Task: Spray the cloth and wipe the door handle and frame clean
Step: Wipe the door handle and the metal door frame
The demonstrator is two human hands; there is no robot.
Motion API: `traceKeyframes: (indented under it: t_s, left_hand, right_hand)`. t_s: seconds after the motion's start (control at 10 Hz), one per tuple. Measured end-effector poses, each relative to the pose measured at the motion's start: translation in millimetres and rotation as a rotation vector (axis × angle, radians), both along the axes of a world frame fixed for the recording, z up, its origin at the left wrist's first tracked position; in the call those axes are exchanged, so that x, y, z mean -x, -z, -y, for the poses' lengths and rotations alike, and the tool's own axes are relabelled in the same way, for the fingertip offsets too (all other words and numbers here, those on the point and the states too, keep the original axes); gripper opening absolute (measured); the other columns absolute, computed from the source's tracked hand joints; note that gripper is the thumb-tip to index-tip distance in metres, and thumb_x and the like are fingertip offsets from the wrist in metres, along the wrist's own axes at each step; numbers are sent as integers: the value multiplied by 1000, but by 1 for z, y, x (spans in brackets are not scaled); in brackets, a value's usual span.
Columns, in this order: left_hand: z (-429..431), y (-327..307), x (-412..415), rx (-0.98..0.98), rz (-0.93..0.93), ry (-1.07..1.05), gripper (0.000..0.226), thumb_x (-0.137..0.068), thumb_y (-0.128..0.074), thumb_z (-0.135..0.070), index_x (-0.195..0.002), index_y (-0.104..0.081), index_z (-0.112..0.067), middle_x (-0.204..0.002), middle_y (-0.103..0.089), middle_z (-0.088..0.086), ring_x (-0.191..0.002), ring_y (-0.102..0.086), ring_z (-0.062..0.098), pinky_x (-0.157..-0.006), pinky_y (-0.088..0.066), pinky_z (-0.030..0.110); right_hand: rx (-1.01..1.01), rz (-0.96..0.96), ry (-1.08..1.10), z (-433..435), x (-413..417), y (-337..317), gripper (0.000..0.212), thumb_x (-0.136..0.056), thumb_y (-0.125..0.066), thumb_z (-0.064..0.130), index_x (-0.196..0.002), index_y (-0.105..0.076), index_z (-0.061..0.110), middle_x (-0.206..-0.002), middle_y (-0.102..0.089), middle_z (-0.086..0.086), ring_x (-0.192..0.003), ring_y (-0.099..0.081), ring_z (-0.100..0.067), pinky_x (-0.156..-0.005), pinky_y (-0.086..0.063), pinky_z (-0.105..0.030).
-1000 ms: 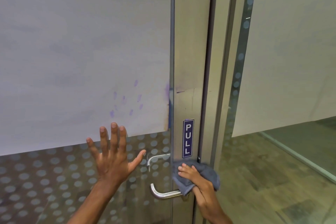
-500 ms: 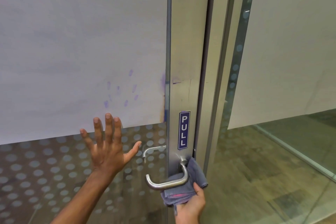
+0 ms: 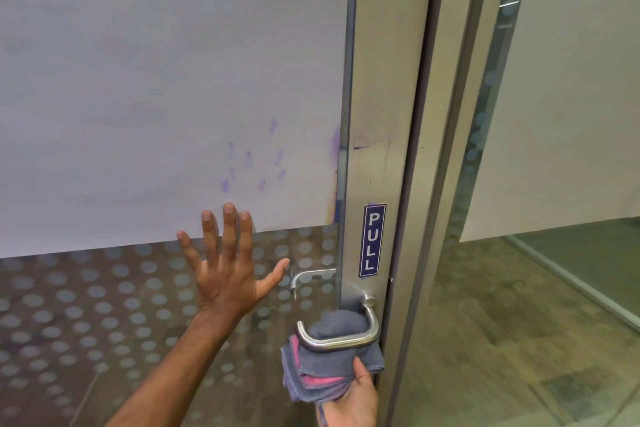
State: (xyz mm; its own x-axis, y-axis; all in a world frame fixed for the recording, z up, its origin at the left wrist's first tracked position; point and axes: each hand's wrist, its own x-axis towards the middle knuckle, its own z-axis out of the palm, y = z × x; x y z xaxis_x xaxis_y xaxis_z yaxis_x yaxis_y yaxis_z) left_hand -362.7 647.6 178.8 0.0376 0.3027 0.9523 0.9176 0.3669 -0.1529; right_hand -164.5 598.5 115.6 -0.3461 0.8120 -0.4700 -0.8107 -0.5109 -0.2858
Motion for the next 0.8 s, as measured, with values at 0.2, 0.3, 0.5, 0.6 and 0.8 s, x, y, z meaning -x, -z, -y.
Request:
traceKeyframes:
  t_s: [0.2,0.3,0.5,0.6,0.8]
  left_hand:
    - [0,2,1,-16,4,4,109,-80,-47,-78,-155,-5,-10,-164,10,7,-151,9,32,-113,-4,68]
    - [1,2,0,-10,2,3,110,-79,-47,-78,-155,-4,-10,-164,11,7,-151,9,32,-114,-2,67]
    - [1,1,1,-1,7,1,111,-80,-45,-79,-155,-1,-11,-164,14,6,-150,11,31,-114,0,66]
    - [0,1,1,-1,8,5,111,-79,-45,-79,-155,0,-11,-164,15,6,-150,12,31,-114,1,66]
    - [0,2,1,8,19,14,111,-79,-46,-79,-155,-2,-11,-164,13,7,-150,11,32,-113,-1,68]
  right_hand:
    - [-33,225,-34,5,-8,-9,43,-99,-20,2,-129,-31,-27,-110,-51,-52,-75,-59,-43,-87,-49,-32]
    - [21,-583,528,14,-20,-50,75,-105,-15,20,-66,-58,-28,-49,-59,-36,-44,-67,-26,-65,-54,-17]
    - [-517,562,581,26,-64,-60,27,-93,-48,1,-79,-70,-7,-77,-75,-17,-74,-67,-18,-51,-52,-12]
    - [-1342,1444,291,-26,-96,-29,42,-80,-52,-1,-119,-66,10,-125,-66,-1,-120,-57,-11,-101,-43,-18]
    - [-1686,1734,-74,-65,-87,7,60,-81,-52,-3,-139,-43,10,-152,-35,-4,-144,-24,-13,-119,-13,-26]
